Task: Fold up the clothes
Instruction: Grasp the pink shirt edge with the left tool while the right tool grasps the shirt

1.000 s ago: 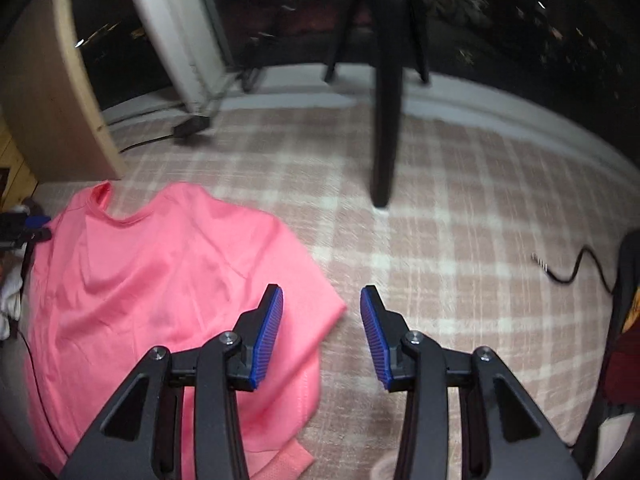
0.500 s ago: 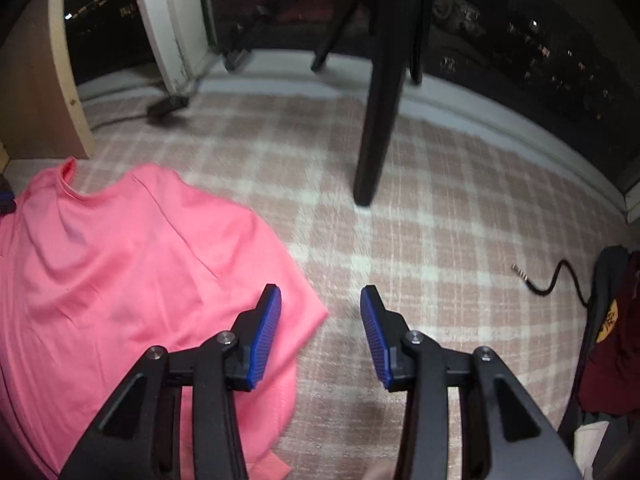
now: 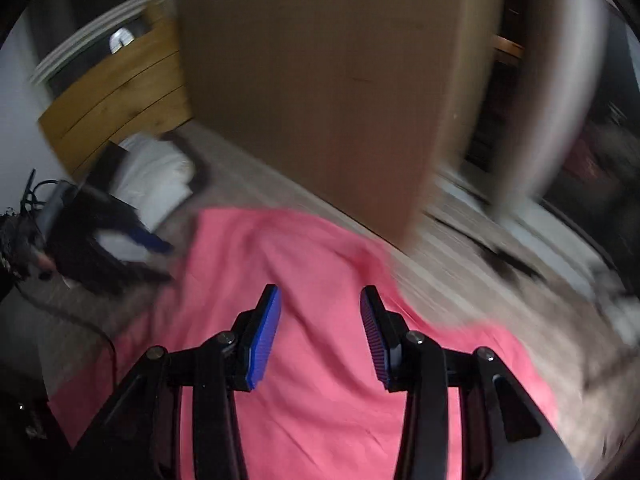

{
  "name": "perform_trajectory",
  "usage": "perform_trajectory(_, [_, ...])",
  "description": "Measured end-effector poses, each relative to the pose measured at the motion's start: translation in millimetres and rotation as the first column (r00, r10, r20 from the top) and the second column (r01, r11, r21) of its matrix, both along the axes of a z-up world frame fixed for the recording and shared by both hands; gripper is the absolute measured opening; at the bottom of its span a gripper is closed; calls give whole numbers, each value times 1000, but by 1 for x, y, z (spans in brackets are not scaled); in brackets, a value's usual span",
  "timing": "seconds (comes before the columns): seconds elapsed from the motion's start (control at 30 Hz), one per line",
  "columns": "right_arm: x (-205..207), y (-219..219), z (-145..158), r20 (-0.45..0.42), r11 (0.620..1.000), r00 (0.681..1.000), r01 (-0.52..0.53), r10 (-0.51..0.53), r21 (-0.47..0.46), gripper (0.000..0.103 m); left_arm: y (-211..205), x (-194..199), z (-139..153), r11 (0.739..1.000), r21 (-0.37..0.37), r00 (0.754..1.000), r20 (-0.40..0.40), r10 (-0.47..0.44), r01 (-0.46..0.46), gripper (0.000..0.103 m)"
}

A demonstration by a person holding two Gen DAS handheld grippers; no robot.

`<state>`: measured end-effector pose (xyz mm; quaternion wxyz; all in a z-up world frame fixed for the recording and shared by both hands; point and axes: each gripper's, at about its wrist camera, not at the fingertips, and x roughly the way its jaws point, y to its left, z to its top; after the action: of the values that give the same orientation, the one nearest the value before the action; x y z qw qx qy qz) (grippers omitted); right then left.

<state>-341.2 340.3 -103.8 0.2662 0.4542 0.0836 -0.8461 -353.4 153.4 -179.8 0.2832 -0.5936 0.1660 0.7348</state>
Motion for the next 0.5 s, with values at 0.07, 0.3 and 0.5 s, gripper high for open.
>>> perform_trajectory(0.07, [-19, -26, -13, 25, 999, 999, -32, 32, 24, 40, 1, -1, 0, 999, 42, 1000, -2, -4, 4, 38])
perform_trajectory(0.3, [-50, -54, -78, 129, 981, 992, -38, 13, 192, 40, -20, 16, 17, 991, 134, 1000, -22, -6, 9, 2])
perform_trajectory(0.5, [-51, -55, -82, 135, 971, 991, -27, -5, 238, 40, -50, 43, 39, 983, 181, 998, -53, 28, -18, 2])
